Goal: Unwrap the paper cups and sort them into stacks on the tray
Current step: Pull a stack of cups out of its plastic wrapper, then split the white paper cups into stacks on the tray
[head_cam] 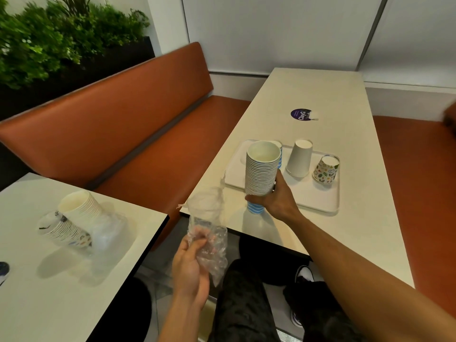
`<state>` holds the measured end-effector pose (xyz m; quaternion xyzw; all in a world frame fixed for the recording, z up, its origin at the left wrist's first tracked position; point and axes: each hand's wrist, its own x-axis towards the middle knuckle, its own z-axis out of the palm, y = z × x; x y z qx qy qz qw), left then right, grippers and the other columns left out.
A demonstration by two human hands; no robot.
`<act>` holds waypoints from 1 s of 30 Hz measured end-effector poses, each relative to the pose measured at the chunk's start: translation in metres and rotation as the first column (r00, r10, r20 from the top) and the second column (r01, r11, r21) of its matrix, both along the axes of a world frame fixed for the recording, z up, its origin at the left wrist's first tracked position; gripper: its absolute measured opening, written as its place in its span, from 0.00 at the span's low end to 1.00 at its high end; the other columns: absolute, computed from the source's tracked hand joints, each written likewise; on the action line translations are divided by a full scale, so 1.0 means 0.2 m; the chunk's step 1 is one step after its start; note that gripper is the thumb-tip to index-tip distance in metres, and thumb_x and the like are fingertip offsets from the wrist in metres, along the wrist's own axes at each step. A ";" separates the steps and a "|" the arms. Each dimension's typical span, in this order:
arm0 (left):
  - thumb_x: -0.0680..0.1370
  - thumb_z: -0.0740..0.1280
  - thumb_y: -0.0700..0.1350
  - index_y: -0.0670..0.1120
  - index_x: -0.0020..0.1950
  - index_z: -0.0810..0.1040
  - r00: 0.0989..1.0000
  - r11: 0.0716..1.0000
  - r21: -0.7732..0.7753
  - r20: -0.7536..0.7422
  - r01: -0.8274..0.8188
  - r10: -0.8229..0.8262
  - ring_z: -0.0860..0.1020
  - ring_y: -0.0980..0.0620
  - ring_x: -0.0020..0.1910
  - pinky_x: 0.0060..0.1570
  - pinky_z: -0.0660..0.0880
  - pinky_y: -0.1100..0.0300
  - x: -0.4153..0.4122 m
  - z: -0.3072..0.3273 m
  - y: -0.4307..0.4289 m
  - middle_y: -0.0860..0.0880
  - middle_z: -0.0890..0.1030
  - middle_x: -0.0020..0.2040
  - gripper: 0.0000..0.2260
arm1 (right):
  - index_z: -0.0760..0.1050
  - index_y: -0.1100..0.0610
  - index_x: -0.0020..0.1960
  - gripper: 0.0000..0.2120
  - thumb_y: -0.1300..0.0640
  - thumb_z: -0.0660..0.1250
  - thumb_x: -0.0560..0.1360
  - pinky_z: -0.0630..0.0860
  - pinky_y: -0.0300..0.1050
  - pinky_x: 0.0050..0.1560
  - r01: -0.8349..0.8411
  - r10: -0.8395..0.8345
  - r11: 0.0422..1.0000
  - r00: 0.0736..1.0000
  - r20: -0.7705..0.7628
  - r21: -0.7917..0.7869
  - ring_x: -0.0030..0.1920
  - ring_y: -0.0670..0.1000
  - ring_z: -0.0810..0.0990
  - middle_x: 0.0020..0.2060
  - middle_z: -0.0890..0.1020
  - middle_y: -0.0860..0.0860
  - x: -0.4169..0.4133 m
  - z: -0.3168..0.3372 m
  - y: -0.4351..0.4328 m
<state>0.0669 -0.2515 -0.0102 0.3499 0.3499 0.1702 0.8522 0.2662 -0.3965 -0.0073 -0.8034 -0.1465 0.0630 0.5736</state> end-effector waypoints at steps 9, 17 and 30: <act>0.73 0.72 0.36 0.40 0.66 0.80 0.995 0.998 -0.011 0.078 0.062 -0.061 0.84 0.42 0.55 0.55 0.78 0.47 0.01 0.01 -0.08 0.39 0.85 0.59 0.20 | 0.60 0.49 0.79 0.50 0.45 0.84 0.65 0.72 0.47 0.68 0.137 -0.139 0.990 0.987 -0.076 -0.023 0.68 0.49 0.73 0.69 0.75 0.49 -0.12 -0.09 -0.06; 0.76 0.71 0.38 0.35 0.68 0.77 0.981 0.990 0.059 0.133 0.131 -0.138 0.81 0.37 0.63 0.67 0.74 0.40 -0.05 -0.02 -0.15 0.35 0.82 0.63 0.20 | 0.79 0.48 0.63 0.24 0.37 0.73 0.72 0.81 0.45 0.61 -0.209 0.254 0.961 0.925 -0.282 0.178 0.58 0.48 0.84 0.55 0.86 0.47 -0.58 -0.03 -0.07; 0.72 0.79 0.57 0.63 0.75 0.67 0.985 0.461 0.877 -0.066 0.135 -0.162 0.66 0.64 0.75 0.70 0.68 0.60 -0.06 0.18 0.02 0.64 0.66 0.75 0.34 | 0.80 0.54 0.62 0.13 0.63 0.73 0.78 0.82 0.51 0.59 -0.396 0.398 0.917 0.910 -0.118 0.044 0.54 0.52 0.86 0.54 0.87 0.51 -0.53 0.04 -0.20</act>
